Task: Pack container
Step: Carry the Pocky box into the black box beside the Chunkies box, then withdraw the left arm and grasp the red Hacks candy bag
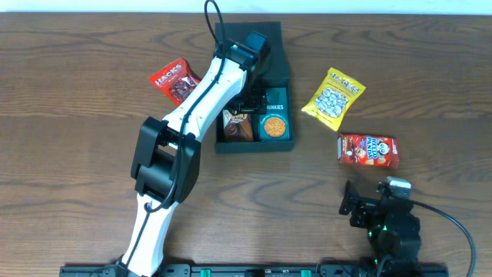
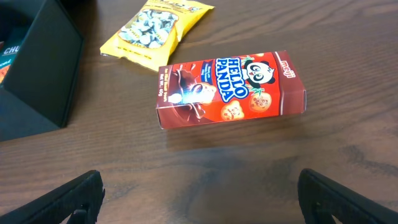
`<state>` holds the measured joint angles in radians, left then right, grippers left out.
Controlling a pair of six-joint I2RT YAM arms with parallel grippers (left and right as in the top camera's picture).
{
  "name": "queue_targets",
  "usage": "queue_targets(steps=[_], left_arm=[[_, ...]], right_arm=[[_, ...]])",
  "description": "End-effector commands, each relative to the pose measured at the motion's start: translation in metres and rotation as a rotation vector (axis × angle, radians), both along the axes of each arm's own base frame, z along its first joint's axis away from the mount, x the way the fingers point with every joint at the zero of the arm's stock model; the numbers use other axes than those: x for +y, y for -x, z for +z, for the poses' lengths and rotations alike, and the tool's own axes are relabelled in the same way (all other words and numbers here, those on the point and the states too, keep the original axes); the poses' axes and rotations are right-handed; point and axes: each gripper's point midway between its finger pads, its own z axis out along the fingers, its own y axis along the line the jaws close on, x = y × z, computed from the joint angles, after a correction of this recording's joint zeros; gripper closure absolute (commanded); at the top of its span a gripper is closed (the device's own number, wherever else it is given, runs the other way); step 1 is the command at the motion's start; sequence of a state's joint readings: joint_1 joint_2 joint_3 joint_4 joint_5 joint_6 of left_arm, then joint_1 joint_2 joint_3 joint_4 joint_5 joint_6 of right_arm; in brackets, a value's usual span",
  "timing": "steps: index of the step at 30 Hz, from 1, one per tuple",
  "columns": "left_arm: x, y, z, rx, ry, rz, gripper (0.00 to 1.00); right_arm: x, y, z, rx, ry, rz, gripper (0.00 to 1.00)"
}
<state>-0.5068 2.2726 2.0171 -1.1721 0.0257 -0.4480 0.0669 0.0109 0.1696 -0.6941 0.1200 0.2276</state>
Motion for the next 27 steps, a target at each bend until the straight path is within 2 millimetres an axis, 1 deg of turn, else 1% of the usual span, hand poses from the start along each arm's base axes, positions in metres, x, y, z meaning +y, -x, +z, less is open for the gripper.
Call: queue_targets(steps=[1, 3, 7, 9, 10, 11, 14, 16, 18, 21, 24, 26, 27], left_arm=[[0.001, -0.006, 0.004, -0.020, -0.005, 0.005, 0.04], [-0.002, -0.011, 0.015, -0.044, 0.009, 0.005, 0.05], [-0.010, -0.026, 0.042, -0.112, 0.051, 0.035, 0.10], [-0.016, -0.037, 0.059, -0.164, 0.085, 0.073, 0.12], [-0.018, -0.046, 0.073, -0.211, 0.105, 0.103, 0.12], [-0.018, -0.052, 0.082, -0.242, 0.112, 0.122, 0.12], [-0.012, -0.071, 0.115, -0.362, 0.108, 0.176, 0.11], [0.002, -0.082, 0.130, -0.432, 0.067, 0.230, 0.11], [0.022, -0.089, 0.135, -0.474, 0.012, 0.305, 0.11], [0.051, -0.096, 0.132, -0.470, -0.006, 0.414, 0.12], [0.083, -0.105, 0.128, -0.451, 0.012, 0.535, 0.14], [0.105, -0.110, 0.126, -0.438, 0.031, 0.613, 0.15], [0.119, -0.113, 0.126, -0.436, 0.034, 0.656, 0.15]], right_arm=[[0.001, 0.000, -0.003, 0.005, -0.010, 0.001, 0.01], [0.001, 0.000, -0.003, 0.005, -0.010, 0.001, 0.01], [0.001, 0.000, -0.003, 0.005, -0.010, 0.001, 0.01], [0.001, 0.000, -0.003, 0.005, -0.009, 0.001, 0.01], [0.001, 0.000, -0.003, 0.005, -0.009, 0.001, 0.01], [0.001, 0.000, -0.003, 0.005, -0.010, 0.001, 0.01], [0.001, 0.000, -0.003, 0.005, -0.010, 0.001, 0.01], [0.001, 0.000, -0.003, 0.005, -0.010, 0.001, 0.01], [0.001, 0.000, -0.003, 0.005, -0.010, 0.001, 0.01], [0.001, 0.000, -0.003, 0.005, -0.010, 0.001, 0.01], [0.001, 0.000, -0.003, 0.005, -0.010, 0.001, 0.01], [0.001, 0.000, -0.003, 0.005, -0.010, 0.001, 0.01], [0.001, 0.000, -0.003, 0.005, -0.010, 0.001, 0.01]])
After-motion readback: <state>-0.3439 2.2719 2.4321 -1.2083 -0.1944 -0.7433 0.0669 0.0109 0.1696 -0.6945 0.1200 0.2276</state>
